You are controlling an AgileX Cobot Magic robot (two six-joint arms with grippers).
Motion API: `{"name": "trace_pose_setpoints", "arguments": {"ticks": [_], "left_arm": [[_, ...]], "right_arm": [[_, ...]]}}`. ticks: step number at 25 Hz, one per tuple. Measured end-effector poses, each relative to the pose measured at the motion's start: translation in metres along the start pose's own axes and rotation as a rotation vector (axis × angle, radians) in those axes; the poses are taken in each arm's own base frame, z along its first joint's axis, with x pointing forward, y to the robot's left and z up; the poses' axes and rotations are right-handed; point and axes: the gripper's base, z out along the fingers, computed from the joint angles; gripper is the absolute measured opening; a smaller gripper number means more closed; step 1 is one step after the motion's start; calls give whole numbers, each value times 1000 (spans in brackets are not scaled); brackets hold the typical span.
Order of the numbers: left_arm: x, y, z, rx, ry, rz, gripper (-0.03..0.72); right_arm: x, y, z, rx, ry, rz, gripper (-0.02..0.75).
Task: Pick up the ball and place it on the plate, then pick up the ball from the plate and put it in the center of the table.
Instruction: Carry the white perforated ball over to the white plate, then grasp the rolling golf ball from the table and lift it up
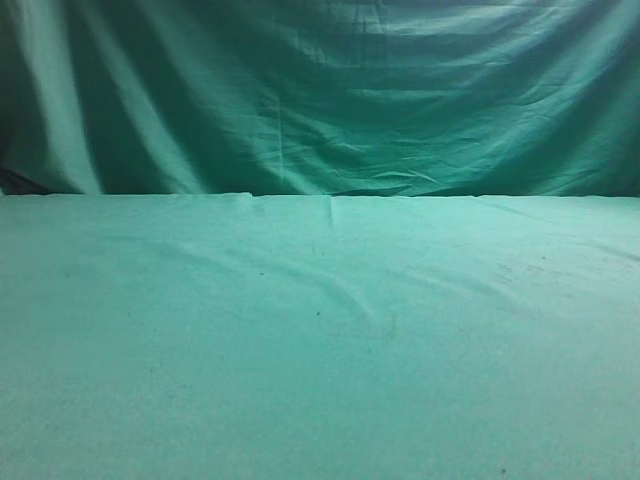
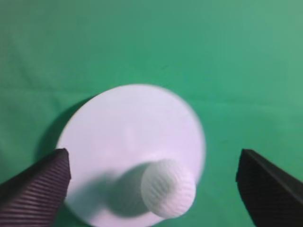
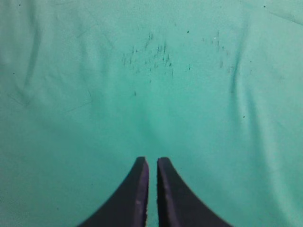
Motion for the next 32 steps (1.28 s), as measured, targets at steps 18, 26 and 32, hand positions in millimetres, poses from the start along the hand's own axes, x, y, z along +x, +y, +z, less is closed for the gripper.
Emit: {"name": "trace_pose_setpoints", "arguments": {"ticks": [18,26,32], "left_arm": [[-35,-57,-154,425,-262,208,0],[44,-78,-200,370,-452,337,0],[108,-75,-194,345,-552,397,0]], "right_arm": [[2,-1,-6,15,75,-29,57],[-3,-2,-10,20,58,42,57],[1,-2,-6,22,125,157,57]]}}
